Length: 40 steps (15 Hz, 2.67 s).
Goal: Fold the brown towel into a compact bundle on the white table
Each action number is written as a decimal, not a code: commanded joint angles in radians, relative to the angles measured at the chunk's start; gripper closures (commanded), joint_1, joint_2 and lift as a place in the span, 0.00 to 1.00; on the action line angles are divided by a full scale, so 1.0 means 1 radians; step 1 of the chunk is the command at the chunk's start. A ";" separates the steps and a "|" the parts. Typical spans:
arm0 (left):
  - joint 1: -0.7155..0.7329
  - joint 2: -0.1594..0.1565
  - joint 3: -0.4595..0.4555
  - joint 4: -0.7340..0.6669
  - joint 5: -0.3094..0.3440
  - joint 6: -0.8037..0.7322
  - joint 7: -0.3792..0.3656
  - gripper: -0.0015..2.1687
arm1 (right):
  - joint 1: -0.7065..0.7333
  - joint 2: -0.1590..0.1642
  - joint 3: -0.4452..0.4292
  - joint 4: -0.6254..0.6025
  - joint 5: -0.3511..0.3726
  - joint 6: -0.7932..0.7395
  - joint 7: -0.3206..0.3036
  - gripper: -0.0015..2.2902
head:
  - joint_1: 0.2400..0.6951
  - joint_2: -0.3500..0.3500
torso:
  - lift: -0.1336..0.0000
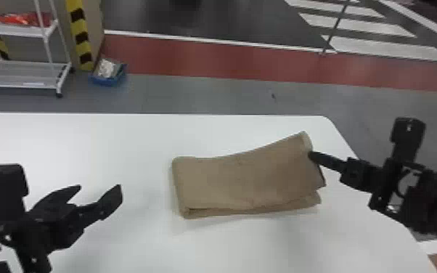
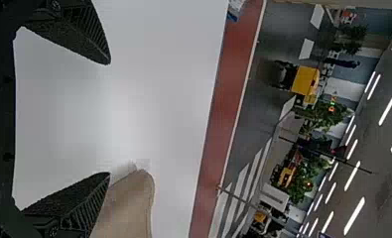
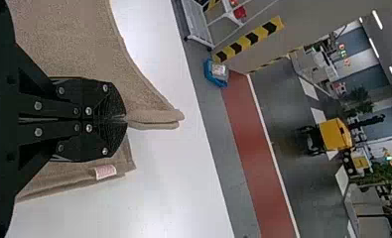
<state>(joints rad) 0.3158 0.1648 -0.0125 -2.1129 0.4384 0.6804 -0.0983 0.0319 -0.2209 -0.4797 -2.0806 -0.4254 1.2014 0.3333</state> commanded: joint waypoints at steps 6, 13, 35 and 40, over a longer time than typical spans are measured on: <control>-0.015 -0.001 -0.007 0.024 -0.001 0.003 0.000 0.04 | -0.066 -0.015 0.098 0.212 0.140 -0.052 -0.014 0.29 | 1.00 0.13 | 0.07; -0.032 -0.001 -0.038 0.050 -0.006 0.003 0.002 0.04 | 0.095 0.052 0.016 0.071 0.134 -0.285 -0.034 0.02 | 1.00 0.12 | 0.07; -0.116 -0.016 -0.389 0.126 0.077 -0.074 0.221 0.16 | 0.299 0.103 -0.103 0.192 0.103 -0.812 0.015 0.03 | 1.00 0.00 | 0.07; -0.127 -0.022 -0.471 0.152 0.082 -0.147 0.255 0.20 | 0.292 0.100 -0.091 0.218 0.108 -0.819 0.015 0.03 | 1.00 0.00 | 0.07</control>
<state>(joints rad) 0.1949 0.1434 -0.4582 -1.9736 0.5245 0.5608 0.1503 0.3250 -0.1208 -0.5724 -1.8676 -0.3177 0.3861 0.3479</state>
